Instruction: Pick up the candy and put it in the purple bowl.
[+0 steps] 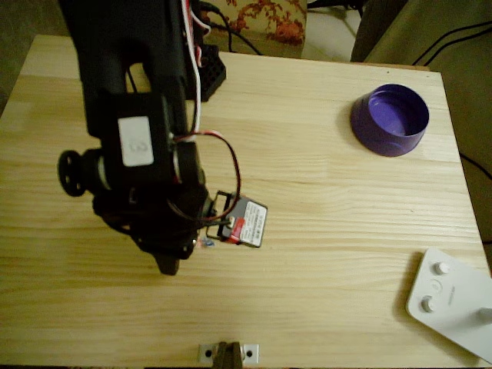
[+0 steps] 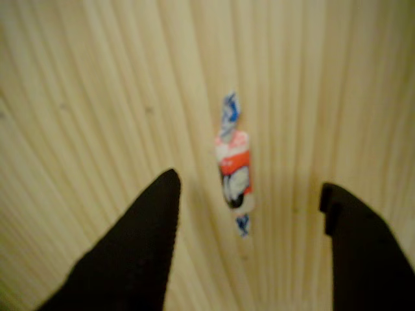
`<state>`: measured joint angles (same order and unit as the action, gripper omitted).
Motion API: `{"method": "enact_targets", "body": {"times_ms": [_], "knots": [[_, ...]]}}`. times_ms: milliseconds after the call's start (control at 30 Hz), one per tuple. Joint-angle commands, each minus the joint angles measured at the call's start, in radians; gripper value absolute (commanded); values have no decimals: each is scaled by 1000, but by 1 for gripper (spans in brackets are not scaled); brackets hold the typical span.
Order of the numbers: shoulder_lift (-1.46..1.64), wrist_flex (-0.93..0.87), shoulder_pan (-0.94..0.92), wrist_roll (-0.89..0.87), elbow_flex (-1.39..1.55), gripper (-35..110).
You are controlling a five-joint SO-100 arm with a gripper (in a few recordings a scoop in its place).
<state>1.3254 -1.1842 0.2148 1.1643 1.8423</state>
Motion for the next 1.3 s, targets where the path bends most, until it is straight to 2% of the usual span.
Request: {"method": "enact_targets", "body": {"times_ms": [0,633,1267], "knots": [[15,-12,14,18,-86,48],[-92,-9,-51,31,-123,45],[-104,-9,-55,54,-86,19]]}}
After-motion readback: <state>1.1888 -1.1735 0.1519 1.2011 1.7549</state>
